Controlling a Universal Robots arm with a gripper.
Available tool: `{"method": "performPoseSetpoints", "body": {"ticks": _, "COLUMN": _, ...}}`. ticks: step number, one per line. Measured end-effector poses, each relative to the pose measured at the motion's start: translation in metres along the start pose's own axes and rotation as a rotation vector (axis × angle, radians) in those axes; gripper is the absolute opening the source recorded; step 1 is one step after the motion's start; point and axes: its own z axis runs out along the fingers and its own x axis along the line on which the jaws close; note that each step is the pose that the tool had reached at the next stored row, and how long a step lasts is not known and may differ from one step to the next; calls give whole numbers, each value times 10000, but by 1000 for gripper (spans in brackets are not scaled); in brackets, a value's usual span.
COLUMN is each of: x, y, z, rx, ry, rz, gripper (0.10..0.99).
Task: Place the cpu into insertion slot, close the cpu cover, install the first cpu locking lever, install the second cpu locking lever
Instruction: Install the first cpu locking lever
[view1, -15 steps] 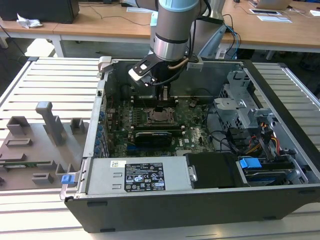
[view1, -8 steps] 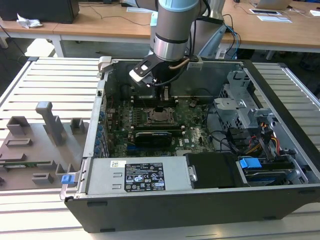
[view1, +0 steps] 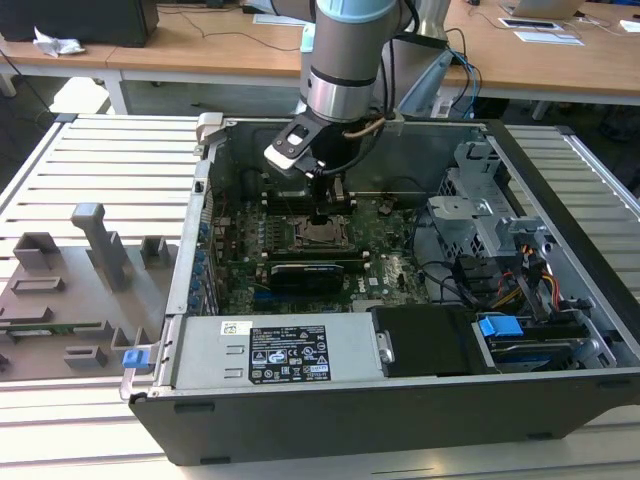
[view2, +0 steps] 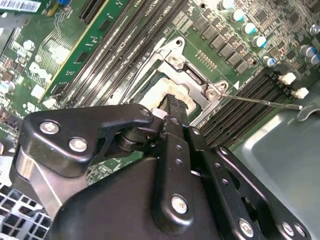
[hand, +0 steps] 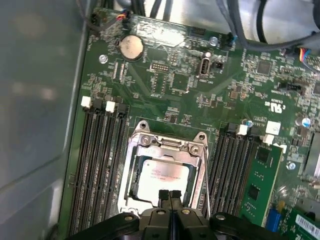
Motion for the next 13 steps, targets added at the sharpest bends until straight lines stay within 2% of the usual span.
{"method": "performPoseSetpoints", "body": {"ticks": 1, "x": 0, "y": 0, "z": 0, "rx": -10, "ry": -23, "rz": -318, "gripper": 106}}
{"method": "performPoseSetpoints", "body": {"ticks": 6, "x": 0, "y": 0, "z": 0, "rx": -36, "ry": -81, "rz": -1126, "gripper": 106}}
{"method": "performPoseSetpoints", "body": {"ticks": 13, "x": 0, "y": 0, "z": 0, "rx": -66, "ry": -146, "rz": -2063, "gripper": 106}}
